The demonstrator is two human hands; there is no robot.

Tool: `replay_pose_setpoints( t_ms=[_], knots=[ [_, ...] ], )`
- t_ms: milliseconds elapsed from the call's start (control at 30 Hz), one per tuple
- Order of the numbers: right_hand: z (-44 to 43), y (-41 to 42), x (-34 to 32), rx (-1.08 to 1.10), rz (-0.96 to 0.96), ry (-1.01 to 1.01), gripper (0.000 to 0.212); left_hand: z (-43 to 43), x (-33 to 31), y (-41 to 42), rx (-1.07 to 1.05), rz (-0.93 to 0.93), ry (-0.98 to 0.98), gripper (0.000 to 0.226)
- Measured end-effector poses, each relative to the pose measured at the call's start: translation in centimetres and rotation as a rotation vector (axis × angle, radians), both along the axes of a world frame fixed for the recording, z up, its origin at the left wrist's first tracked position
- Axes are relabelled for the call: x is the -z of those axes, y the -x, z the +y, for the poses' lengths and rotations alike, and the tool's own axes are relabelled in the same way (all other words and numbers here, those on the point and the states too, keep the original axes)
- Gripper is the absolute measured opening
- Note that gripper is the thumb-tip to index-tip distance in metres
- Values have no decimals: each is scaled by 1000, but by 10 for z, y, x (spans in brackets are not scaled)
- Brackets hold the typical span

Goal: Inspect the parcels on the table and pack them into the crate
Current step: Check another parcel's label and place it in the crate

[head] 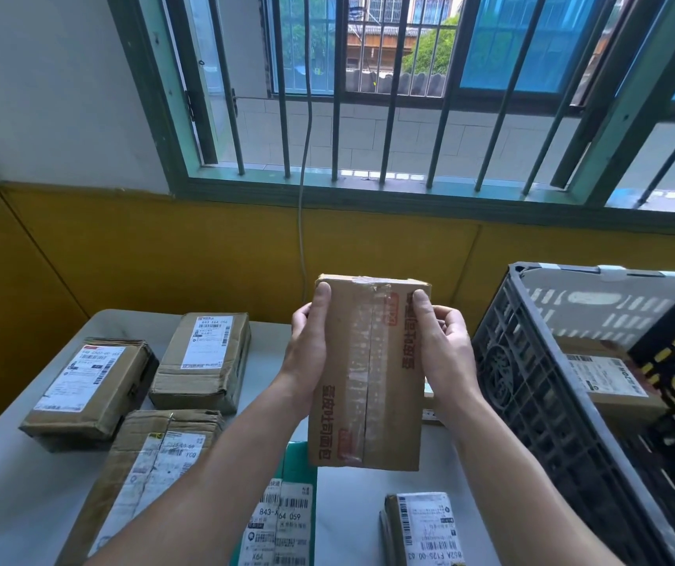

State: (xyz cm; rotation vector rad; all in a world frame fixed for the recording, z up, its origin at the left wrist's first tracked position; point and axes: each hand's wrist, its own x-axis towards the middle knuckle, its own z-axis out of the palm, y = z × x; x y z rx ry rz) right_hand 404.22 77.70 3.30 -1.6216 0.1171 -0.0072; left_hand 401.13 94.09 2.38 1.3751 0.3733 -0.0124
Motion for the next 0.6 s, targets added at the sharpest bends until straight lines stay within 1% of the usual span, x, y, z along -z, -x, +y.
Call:
replay_pose_setpoints(
  t_ms=[67,233,433,600],
  knots=[
    [0,0,0,-12,-2,2,46,0,-1,1,9,-16,16,81],
    [-1,2,-5,-100,17,-57,63,0,-2,3,21,-36,49,79],
    [-6,-2,-3,-139,57,-91,65,0,-3,5,27,-34,64,74],
    [-5,1,-4,-159,41,-118,64,1,-2,5,26,-19,49,77]
  ],
)
